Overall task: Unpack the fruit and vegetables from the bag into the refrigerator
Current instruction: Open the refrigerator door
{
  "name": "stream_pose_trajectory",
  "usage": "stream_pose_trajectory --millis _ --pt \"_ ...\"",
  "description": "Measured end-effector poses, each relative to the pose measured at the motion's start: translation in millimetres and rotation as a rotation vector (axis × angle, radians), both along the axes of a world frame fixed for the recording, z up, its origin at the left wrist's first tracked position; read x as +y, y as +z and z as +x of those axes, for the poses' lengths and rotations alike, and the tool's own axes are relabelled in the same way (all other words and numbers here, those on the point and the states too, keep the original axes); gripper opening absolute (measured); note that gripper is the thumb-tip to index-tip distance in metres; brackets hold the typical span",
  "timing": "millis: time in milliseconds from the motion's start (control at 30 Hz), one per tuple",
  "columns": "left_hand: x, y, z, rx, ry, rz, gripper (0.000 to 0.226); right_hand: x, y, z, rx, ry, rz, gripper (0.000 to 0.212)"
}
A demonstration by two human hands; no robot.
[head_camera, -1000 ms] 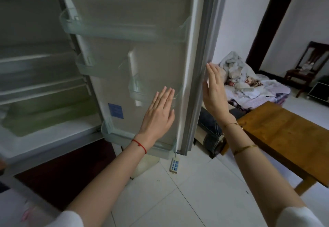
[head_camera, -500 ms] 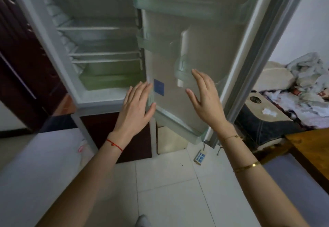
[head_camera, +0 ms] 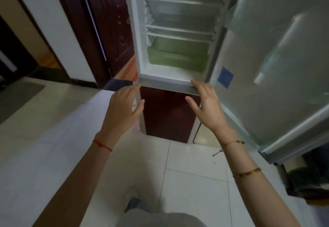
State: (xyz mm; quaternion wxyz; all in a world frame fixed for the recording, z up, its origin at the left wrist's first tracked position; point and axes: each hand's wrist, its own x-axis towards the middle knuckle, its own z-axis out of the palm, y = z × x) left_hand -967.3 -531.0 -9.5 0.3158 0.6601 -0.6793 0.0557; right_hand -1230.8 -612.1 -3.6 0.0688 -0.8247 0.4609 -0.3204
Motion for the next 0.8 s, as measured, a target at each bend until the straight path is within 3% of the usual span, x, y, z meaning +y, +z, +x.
stream_pose_trajectory --millis 300,800 --pt "13 -35 121 0.046 0.199 0.147 0.046 -29 -38 114 0.025 0.069 0.081 0.047" --pt "-32 -66 273 0.198 0.262 0.274 0.047 -86 -78 268 0.000 0.067 0.221 0.046"
